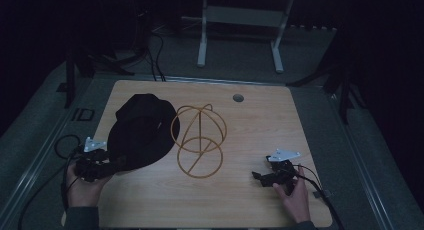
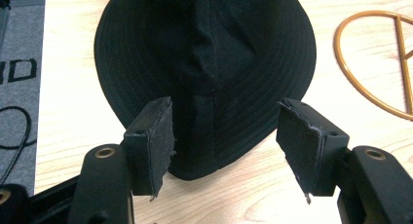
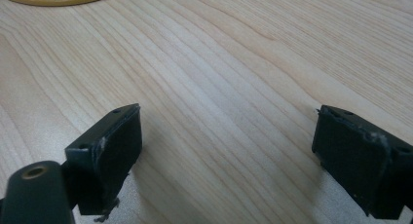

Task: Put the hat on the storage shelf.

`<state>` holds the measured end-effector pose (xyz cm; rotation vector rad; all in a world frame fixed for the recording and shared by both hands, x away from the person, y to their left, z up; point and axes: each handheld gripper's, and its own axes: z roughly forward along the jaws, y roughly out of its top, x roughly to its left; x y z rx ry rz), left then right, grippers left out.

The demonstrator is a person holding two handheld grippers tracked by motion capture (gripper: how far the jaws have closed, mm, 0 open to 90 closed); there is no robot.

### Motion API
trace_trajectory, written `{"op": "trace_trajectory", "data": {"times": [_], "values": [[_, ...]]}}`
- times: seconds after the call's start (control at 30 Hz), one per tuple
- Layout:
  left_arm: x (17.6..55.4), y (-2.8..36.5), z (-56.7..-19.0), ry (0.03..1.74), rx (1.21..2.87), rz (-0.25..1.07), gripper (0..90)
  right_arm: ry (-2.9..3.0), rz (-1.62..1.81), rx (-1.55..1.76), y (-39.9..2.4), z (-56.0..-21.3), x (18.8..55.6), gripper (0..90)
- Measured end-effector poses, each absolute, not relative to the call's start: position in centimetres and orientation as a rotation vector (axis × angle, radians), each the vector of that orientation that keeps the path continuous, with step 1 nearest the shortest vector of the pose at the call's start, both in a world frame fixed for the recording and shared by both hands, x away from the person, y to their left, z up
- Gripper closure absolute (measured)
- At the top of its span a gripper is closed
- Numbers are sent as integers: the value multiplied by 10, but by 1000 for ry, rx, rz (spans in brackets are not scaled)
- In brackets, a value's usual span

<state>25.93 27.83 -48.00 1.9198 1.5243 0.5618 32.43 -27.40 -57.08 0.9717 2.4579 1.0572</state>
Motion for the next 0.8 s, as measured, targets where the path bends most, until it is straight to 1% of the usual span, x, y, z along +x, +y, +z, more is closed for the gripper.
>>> {"op": "trace_trajectory", "data": {"times": [0.6,0.8], "values": [[268,272,-470,1504,1966,551,383,2431,1050,1010,-274,-571,323,108],[273,271,-467,1498,1979,519,389,2429,1050,1013,-274,-571,322,109]]}}
